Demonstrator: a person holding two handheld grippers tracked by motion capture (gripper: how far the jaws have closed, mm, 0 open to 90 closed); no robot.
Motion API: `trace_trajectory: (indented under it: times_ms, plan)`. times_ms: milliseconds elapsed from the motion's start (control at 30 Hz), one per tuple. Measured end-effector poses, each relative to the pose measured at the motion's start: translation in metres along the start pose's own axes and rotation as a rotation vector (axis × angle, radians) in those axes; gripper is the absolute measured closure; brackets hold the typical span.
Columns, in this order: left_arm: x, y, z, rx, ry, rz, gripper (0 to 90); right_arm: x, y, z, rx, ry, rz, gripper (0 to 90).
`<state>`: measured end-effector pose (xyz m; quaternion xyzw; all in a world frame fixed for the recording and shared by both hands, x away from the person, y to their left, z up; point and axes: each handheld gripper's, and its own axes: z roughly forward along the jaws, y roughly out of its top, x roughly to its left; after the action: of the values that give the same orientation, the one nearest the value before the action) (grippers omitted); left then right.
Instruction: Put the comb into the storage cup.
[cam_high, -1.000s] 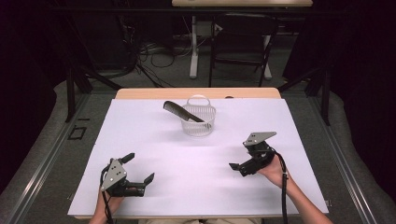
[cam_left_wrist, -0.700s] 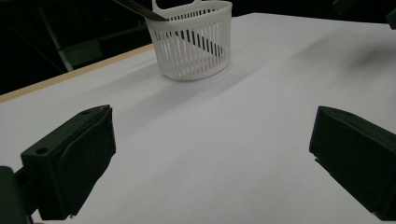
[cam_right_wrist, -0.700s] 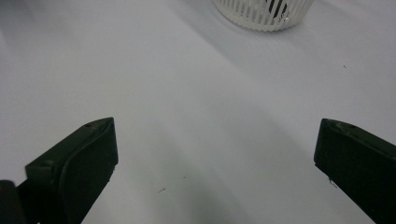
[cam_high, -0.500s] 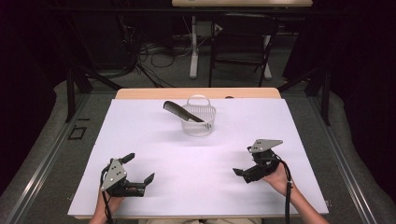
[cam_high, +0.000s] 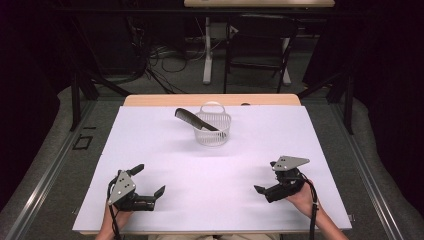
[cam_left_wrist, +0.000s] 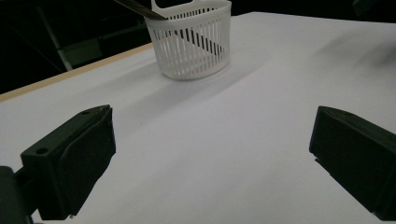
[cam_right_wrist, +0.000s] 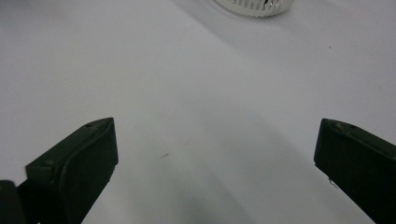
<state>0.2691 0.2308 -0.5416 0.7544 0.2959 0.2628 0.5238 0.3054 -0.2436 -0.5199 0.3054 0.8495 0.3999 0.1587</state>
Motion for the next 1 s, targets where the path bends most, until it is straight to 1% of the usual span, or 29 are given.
trace_trajectory:
  times_ms: [67, 167, 533, 600, 667, 867, 1000]
  plan:
    - [0.000, 0.000, 0.000, 0.000, -0.001, -0.002, 0.8, 0.001, -0.002, -0.001, -0.001, -0.005, 0.001, 0.0]
    - [0.000, 0.000, 0.000, 0.000, 0.000, -0.002, 0.7, 0.004, -0.005, -0.004, -0.012, -0.018, -0.010, 0.0]
    - [0.000, 0.000, 0.000, 0.001, -0.002, 0.001, 0.8, 0.010, -0.015, -0.013, -0.041, -0.035, -0.004, 0.0]
    - [0.000, 0.000, 0.000, 0.002, -0.001, 0.000, 0.8, 0.011, -0.017, -0.015, -0.052, -0.046, -0.001, 0.0]
    - [0.000, 0.000, 0.000, 0.002, -0.003, 0.001, 0.8, 0.012, -0.019, -0.016, -0.058, -0.043, 0.002, 0.0]
    - [0.000, 0.000, 0.000, 0.003, -0.002, 0.000, 0.7, 0.015, -0.023, -0.020, -0.074, -0.059, 0.005, 0.0]
    - [0.000, -0.001, 0.001, 0.006, -0.003, 0.003, 0.7, 0.015, -0.024, -0.022, -0.084, -0.058, 0.005, 0.0]
